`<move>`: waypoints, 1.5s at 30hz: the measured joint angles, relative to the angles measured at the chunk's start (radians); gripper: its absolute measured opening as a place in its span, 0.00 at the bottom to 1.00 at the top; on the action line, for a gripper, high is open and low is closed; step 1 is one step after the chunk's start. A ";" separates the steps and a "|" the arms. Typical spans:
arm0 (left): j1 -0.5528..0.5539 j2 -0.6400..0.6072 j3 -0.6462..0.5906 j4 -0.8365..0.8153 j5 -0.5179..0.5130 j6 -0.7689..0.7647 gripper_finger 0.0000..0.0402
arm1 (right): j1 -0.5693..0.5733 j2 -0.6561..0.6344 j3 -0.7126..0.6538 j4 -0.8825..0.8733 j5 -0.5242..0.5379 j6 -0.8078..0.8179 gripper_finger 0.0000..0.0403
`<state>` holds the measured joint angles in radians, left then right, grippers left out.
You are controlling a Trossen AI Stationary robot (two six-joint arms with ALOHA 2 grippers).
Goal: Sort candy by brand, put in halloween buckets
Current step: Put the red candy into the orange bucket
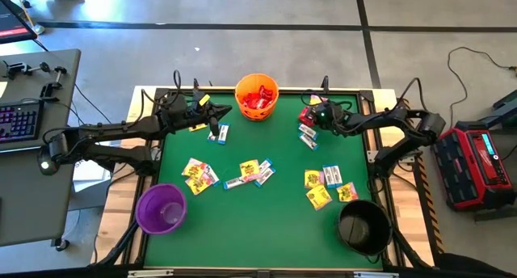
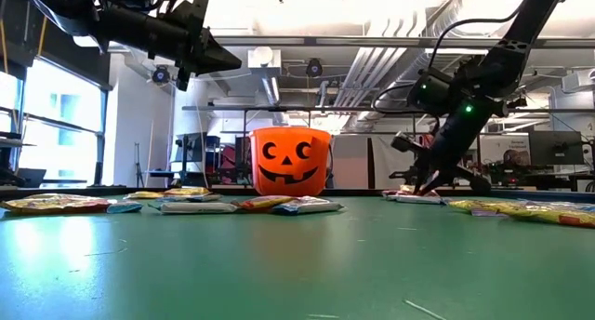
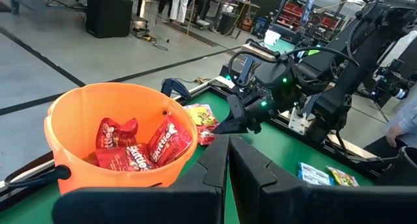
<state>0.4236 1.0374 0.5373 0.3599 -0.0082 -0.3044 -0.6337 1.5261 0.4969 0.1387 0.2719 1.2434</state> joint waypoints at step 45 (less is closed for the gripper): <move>0.061 0.000 0.000 -0.001 -0.059 0.038 0.01 | 0.174 0.398 1.233 -0.536 -0.056 -0.770 0.00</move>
<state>0.4843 1.0378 0.5377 0.3592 -0.0667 -0.2665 -0.4599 1.9243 1.7300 -0.3978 0.2158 0.4733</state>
